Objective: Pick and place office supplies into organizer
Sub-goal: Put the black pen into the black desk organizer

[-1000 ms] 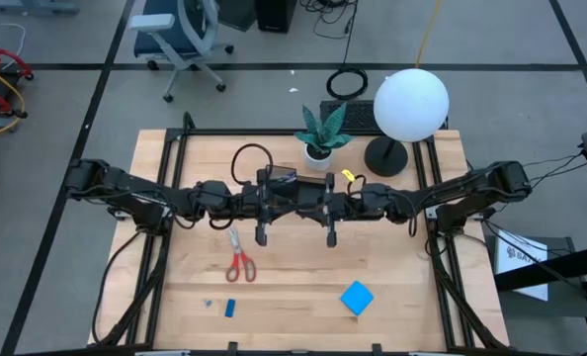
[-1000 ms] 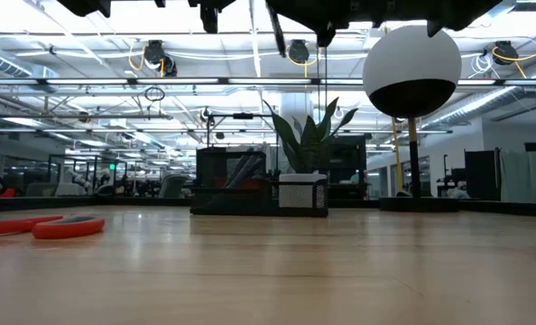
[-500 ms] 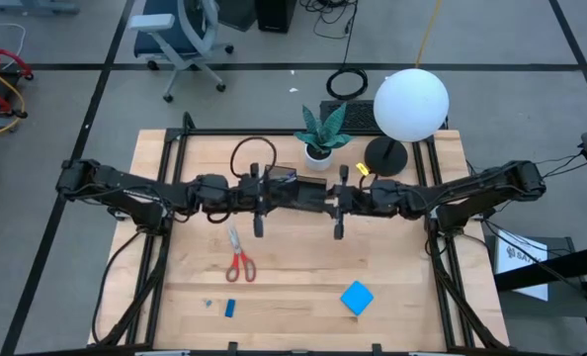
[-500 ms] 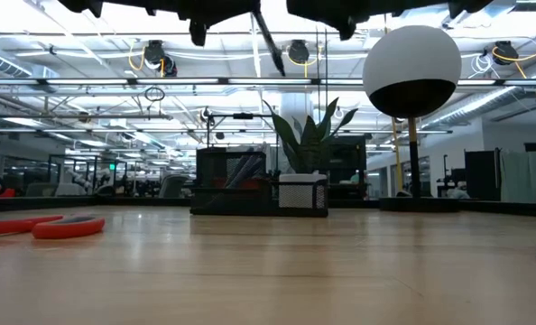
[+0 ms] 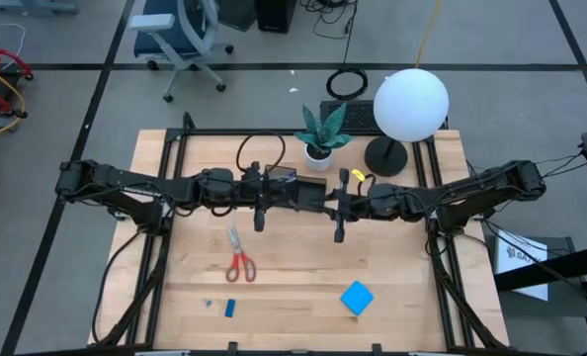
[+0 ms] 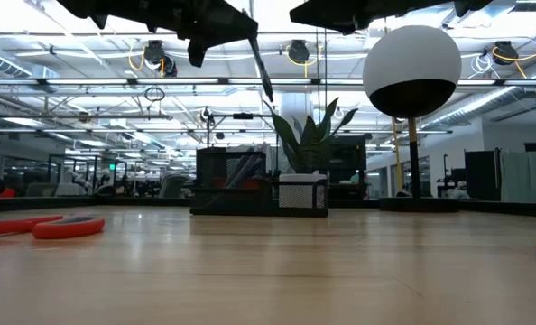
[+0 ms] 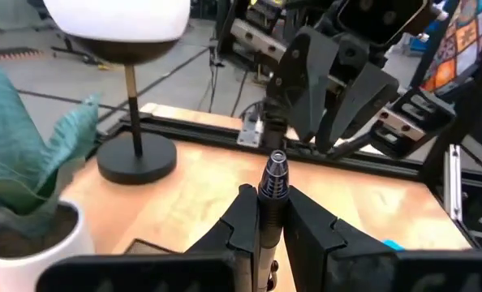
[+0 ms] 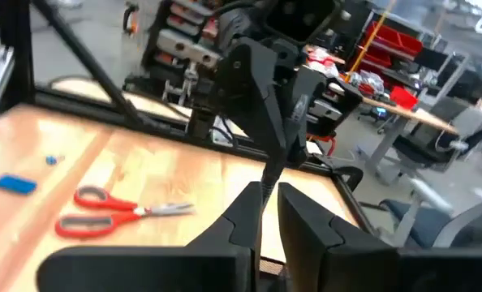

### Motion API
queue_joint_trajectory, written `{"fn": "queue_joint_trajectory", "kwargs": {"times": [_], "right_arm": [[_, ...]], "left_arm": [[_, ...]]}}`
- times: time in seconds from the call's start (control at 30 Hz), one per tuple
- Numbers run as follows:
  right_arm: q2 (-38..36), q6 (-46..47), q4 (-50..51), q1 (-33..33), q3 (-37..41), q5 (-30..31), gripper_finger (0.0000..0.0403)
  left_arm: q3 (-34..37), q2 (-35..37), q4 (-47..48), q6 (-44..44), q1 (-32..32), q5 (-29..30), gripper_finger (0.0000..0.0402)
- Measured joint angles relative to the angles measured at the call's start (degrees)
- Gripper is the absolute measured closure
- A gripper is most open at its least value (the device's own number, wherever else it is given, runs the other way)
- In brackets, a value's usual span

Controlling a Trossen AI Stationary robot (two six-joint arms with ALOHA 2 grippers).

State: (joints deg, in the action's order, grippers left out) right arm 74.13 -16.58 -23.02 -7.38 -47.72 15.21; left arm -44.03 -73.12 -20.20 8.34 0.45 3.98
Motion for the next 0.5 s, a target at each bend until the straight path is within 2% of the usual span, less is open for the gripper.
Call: {"fn": "queue_joint_trajectory", "kwargs": {"times": [0.1, 0.5], "right_arm": [[0.00, -4.43, 1.13, -1.23, 0.00, 1.65, 0.0372], [0.04, -20.46, 2.99, -7.45, 0.02, 18.60, 0.0375]], "left_arm": [[0.00, 0.00, 0.52, 1.85, -0.01, -1.49, 0.0361], [0.00, 0.00, 0.36, 3.00, -0.25, -4.00, 0.0361]]}}
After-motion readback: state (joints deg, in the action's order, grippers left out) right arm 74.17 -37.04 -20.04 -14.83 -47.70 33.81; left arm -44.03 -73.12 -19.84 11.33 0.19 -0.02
